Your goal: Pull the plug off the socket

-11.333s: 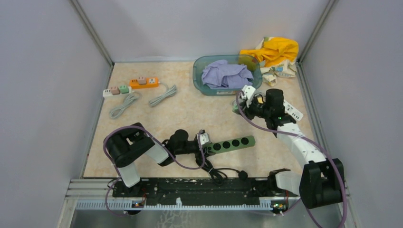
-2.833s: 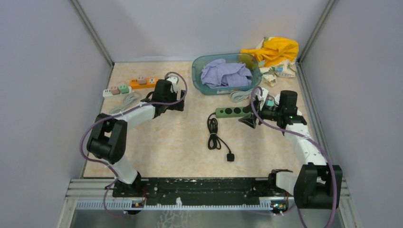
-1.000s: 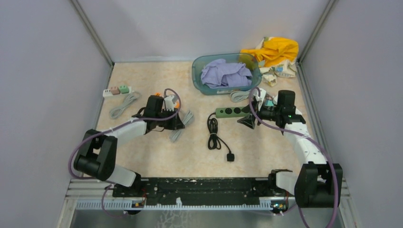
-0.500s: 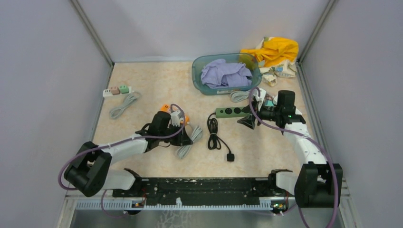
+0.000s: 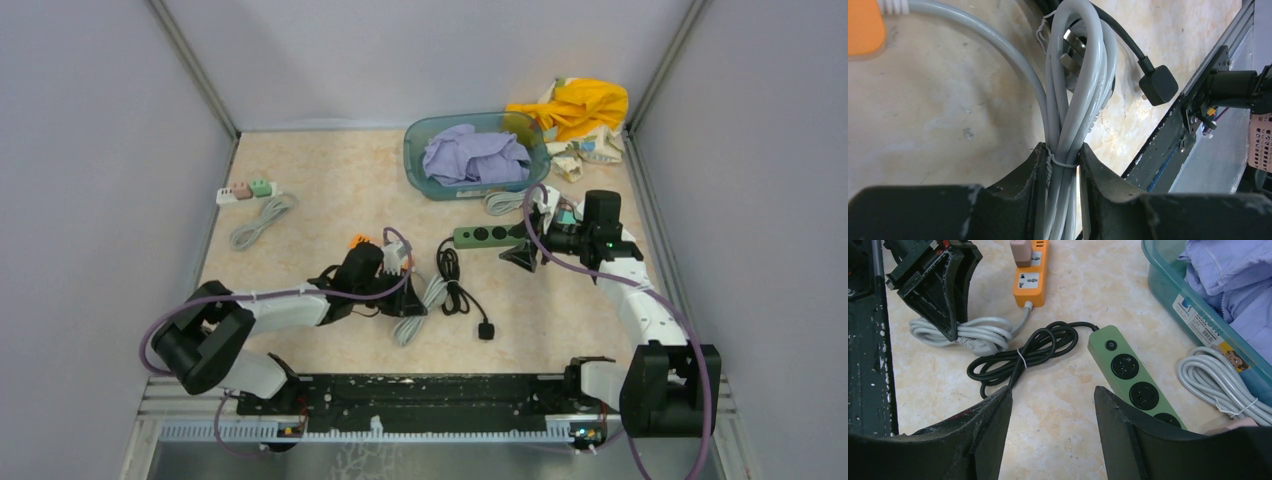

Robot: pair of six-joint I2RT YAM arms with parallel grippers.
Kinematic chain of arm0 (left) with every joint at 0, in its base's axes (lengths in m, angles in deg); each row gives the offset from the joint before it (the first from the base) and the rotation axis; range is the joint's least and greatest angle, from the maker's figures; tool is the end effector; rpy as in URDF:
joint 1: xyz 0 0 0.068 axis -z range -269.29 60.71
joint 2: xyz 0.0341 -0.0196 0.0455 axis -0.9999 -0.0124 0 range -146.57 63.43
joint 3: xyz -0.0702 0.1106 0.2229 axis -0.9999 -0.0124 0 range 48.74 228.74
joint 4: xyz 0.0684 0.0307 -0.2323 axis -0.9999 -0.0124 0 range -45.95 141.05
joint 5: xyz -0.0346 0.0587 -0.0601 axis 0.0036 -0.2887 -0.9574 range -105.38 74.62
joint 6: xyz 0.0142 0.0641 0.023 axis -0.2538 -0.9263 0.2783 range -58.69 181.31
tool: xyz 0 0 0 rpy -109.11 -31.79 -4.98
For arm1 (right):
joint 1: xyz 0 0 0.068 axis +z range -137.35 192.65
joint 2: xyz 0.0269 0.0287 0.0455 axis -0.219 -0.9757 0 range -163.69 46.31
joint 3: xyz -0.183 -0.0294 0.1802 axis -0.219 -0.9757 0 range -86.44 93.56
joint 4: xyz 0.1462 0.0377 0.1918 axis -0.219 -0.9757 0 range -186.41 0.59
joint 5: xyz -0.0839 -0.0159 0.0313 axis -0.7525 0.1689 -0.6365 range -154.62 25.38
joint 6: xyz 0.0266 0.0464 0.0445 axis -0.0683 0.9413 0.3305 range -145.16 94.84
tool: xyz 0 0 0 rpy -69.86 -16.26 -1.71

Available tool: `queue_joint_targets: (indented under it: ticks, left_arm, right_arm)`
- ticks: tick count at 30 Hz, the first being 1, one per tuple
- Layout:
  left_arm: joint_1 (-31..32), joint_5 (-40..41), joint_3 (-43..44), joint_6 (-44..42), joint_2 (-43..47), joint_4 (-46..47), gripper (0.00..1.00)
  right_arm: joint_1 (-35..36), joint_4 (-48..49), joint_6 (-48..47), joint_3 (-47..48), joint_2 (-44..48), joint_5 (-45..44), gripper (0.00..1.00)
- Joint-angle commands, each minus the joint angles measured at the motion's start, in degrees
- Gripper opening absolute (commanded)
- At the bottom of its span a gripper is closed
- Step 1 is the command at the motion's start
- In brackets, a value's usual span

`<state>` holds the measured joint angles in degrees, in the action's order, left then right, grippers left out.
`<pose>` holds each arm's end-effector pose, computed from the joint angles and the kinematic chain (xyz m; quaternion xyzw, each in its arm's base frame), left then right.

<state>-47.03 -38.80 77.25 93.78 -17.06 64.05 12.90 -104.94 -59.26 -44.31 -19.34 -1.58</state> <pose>0.1798 -0.1939 0.1387 0.1625 0.8731 -0.4015 0.2240 0.2260 0.0514 0.2424 -0.4421 0.6688 0.3448 0.4882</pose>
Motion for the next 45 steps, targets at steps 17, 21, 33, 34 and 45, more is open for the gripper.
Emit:
queue_joint_targets:
  ticks: [17, 21, 33, 34, 45]
  left_arm:
    - [11.29, -2.87, 13.14, 4.92, -16.81, 13.35, 0.19]
    - [12.63, -3.54, 15.96, 5.91, -20.42, 15.73, 0.19]
    - [16.1, -4.06, 25.58, 6.81, -30.12, 17.34, 0.51]
    - [16.29, -3.9, 25.97, 6.75, -30.43, 17.29, 0.56]
    - [16.8, -0.45, 20.74, -2.98, -19.03, 13.41, 0.76]
  right_arm:
    - [-0.02, 5.69, 3.08, 2.4, 4.32, -6.38, 0.62]
    - [-1.8, 9.74, 7.18, 1.6, 5.52, -10.71, 0.62]
    - [-2.71, 10.94, 8.71, 1.43, 5.59, -12.78, 0.62]
    - [-2.69, 10.96, 8.71, 1.45, 5.6, -12.77, 0.62]
    - [-2.89, 10.23, 8.21, 1.3, 5.34, -6.59, 0.62]
